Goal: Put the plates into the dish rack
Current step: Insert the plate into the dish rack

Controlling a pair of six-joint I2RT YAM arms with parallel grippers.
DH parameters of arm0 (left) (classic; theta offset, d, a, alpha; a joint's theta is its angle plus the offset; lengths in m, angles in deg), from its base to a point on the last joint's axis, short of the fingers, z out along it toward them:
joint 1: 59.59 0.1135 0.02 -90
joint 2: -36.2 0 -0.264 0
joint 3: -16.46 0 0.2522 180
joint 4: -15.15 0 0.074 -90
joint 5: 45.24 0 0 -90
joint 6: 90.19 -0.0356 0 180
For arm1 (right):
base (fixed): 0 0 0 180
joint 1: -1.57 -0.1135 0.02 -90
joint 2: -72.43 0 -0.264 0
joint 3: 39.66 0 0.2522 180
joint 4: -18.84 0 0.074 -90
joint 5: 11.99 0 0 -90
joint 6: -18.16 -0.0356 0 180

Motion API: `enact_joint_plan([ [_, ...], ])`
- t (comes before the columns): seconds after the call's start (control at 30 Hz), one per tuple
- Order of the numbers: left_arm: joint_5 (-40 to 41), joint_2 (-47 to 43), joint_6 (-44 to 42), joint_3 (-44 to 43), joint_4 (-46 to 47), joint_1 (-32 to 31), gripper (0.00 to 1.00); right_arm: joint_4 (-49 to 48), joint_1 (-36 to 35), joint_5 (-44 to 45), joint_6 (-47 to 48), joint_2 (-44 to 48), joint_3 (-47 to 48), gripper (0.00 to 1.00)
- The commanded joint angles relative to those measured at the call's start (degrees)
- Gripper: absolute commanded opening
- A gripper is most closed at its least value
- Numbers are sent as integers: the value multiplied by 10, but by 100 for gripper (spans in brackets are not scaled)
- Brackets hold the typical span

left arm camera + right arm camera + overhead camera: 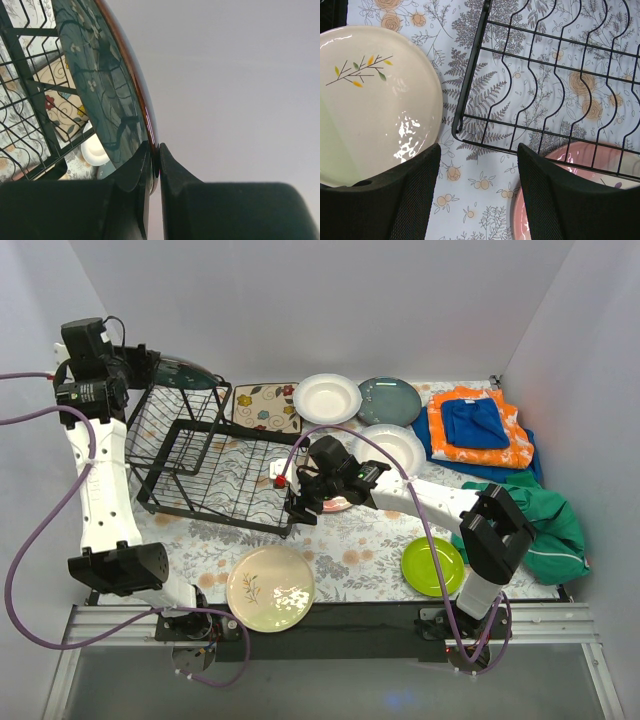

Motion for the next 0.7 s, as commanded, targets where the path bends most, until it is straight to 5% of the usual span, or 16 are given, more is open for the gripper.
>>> enact_joint_plan([
  [0.0,-17,-55,218,-7,76,12,0,-13,1,-8,-3,-5,4,68],
  [0.67,-34,-57,221,17,91,17,0,-14,1,-6,-2,-4,1,68],
])
